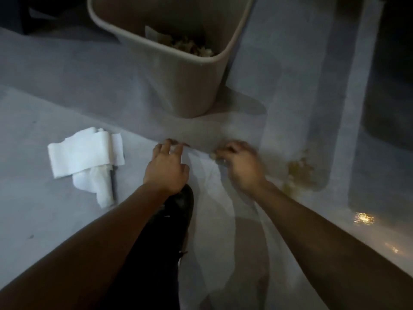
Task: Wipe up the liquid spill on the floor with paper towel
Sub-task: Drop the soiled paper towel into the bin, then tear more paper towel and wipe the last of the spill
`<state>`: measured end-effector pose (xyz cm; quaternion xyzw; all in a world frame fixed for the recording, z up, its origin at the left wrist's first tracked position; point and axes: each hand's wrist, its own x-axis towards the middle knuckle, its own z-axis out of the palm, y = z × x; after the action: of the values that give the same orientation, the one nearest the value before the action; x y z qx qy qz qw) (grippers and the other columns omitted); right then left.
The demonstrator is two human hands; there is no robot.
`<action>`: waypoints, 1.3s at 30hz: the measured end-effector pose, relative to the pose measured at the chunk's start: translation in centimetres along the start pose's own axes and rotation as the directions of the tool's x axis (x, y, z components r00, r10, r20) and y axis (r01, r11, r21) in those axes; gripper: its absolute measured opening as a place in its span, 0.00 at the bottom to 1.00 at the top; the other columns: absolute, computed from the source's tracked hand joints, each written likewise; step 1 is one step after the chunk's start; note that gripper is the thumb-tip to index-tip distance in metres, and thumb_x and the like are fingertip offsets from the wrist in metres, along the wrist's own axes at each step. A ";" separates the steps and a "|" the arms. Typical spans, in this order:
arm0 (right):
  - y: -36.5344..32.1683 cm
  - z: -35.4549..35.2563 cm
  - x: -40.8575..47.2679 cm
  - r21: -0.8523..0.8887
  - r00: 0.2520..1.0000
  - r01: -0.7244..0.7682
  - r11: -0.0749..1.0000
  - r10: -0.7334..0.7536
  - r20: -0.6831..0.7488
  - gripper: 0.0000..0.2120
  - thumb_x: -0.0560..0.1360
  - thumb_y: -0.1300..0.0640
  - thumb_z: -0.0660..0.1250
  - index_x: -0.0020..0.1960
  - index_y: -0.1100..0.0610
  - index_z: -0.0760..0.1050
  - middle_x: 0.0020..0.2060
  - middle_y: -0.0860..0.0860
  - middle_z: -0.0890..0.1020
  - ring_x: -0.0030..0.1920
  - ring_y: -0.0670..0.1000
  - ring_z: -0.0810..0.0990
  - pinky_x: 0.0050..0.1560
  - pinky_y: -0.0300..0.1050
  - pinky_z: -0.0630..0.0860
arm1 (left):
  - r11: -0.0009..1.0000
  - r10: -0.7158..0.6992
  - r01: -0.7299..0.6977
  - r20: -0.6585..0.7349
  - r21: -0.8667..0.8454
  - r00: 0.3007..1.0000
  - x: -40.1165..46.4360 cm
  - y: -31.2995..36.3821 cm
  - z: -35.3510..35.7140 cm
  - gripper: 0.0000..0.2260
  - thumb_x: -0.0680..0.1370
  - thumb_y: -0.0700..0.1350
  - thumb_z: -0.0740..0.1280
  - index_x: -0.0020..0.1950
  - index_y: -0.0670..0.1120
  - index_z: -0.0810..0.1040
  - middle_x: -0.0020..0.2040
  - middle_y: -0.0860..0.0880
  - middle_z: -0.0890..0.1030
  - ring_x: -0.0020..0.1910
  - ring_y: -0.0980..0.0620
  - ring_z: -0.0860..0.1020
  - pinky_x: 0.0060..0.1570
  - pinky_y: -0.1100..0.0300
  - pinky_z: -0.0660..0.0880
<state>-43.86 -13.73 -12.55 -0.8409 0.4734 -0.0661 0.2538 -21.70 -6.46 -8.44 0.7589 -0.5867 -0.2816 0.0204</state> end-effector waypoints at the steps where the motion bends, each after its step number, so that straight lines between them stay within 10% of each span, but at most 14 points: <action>1: -0.8 -0.1 -2.2 -0.051 0.994 0.111 0.992 -0.111 0.010 0.11 0.77 0.56 0.68 0.57 0.49 0.84 0.55 0.52 0.80 0.55 0.57 0.77 0.58 0.50 0.74 | 0.999 -0.006 0.007 0.013 -0.031 1.000 -0.4 -0.2 0.1 0.28 0.78 0.49 0.63 0.77 0.45 0.65 0.77 0.40 0.64 0.76 0.36 0.60 0.70 0.40 0.67; 4: -0.1 -1.2 -8.2 -0.027 0.993 0.121 0.992 -0.121 -0.004 0.17 0.77 0.53 0.59 0.57 0.50 0.84 0.53 0.50 0.81 0.54 0.57 0.77 0.58 0.44 0.71 | 0.998 -0.001 0.003 0.038 -0.065 0.999 -1.4 -0.7 0.2 0.29 0.78 0.52 0.58 0.78 0.42 0.64 0.77 0.39 0.65 0.77 0.36 0.60 0.73 0.39 0.65; 8: 0.1 -6.1 -8.5 0.187 0.946 -0.178 0.966 0.220 -0.236 0.15 0.74 0.63 0.64 0.55 0.51 0.83 0.48 0.46 0.78 0.47 0.53 0.81 0.53 0.28 0.71 | 0.993 -0.016 0.014 -0.015 -0.121 1.000 -1.4 -0.2 -0.6 0.27 0.78 0.53 0.56 0.76 0.44 0.69 0.61 0.41 0.79 0.62 0.39 0.75 0.61 0.43 0.76; 14: -11.0 -16.8 1.2 0.640 0.788 0.096 0.762 0.335 -0.517 0.12 0.75 0.62 0.74 0.49 0.47 0.76 0.43 0.46 0.82 0.42 0.45 0.82 0.44 0.40 0.78 | 0.960 -0.023 -0.028 -0.176 -0.280 0.984 -0.9 1.1 -2.6 0.20 0.79 0.47 0.64 0.70 0.45 0.77 0.59 0.43 0.83 0.56 0.43 0.81 0.59 0.48 0.78; 26: -15.0 -15.1 4.4 0.365 0.683 0.079 0.928 0.216 -0.698 0.09 0.77 0.55 0.70 0.56 0.55 0.80 0.51 0.53 0.78 0.44 0.47 0.78 0.48 0.41 0.77 | 0.902 -0.275 0.090 -0.402 -0.423 0.874 -0.7 -2.8 -6.4 0.15 0.78 0.47 0.68 0.64 0.46 0.81 0.55 0.48 0.84 0.48 0.51 0.81 0.53 0.56 0.77; 33: -15.9 -1.2 1.4 0.457 0.942 -0.215 0.863 0.306 -0.135 0.03 0.75 0.51 0.71 0.46 0.50 0.79 0.39 0.48 0.81 0.38 0.46 0.79 0.41 0.42 0.78 | 0.829 -0.559 0.470 -0.419 -0.303 0.716 -3.5 -11.2 -6.2 0.21 0.78 0.61 0.65 0.57 0.44 0.73 0.54 0.42 0.77 0.52 0.40 0.77 0.47 0.47 0.76; 39: -19.5 4.1 6.9 0.309 0.953 -0.296 0.904 0.258 0.158 0.07 0.77 0.50 0.68 0.49 0.53 0.79 0.40 0.49 0.82 0.40 0.48 0.80 0.43 0.40 0.74 | 0.696 -0.718 0.706 -0.172 -0.133 0.675 -1.4 -13.0 -6.4 0.40 0.72 0.73 0.64 0.69 0.43 0.65 0.66 0.39 0.68 0.66 0.35 0.69 0.61 0.41 0.70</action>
<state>-23.80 -9.67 -7.44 -0.7131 0.5551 -0.0596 0.4241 -7.55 -3.04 -7.16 0.9518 -0.2313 -0.2015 -0.0077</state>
